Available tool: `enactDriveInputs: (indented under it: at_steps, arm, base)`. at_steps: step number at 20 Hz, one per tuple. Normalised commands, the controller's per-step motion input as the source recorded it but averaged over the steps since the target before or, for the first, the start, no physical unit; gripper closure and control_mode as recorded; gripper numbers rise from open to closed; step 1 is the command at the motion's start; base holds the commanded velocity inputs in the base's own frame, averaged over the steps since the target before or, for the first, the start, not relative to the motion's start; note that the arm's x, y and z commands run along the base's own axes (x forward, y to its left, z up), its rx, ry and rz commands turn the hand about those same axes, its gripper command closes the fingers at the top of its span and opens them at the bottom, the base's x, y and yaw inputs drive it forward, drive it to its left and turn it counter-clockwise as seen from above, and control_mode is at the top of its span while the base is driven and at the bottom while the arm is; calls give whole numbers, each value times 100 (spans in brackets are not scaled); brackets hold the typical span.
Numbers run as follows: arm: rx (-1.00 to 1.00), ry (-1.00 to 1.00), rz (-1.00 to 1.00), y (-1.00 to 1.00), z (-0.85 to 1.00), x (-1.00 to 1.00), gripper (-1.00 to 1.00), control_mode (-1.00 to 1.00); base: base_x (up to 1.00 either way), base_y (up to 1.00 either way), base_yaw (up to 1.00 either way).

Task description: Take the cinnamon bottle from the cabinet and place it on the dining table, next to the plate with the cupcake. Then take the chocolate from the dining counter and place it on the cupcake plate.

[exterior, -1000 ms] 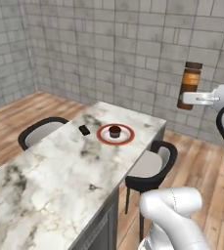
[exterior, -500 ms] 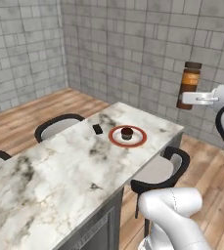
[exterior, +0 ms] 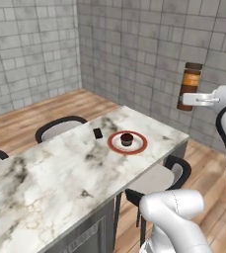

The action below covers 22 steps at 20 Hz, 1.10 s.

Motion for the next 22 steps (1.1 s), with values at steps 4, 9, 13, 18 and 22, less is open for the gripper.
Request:
enactDriveInputs:
  at_steps: [4,9,13,18,22]
  arm:
    - [0,0,0,0,0,0,100,100]
    - [0,0,0,0,0,0,100,100]
    - [0,0,0,0,0,0,100,100]
    - [0,0,0,0,0,0,100,100]
    - [0,0,0,0,0,0,100,100]
  base:
    - [24,-67,11]
    - [38,-61,11]
    - [49,-48,18]
    - [38,-31,12]
    - [3,-3,0]
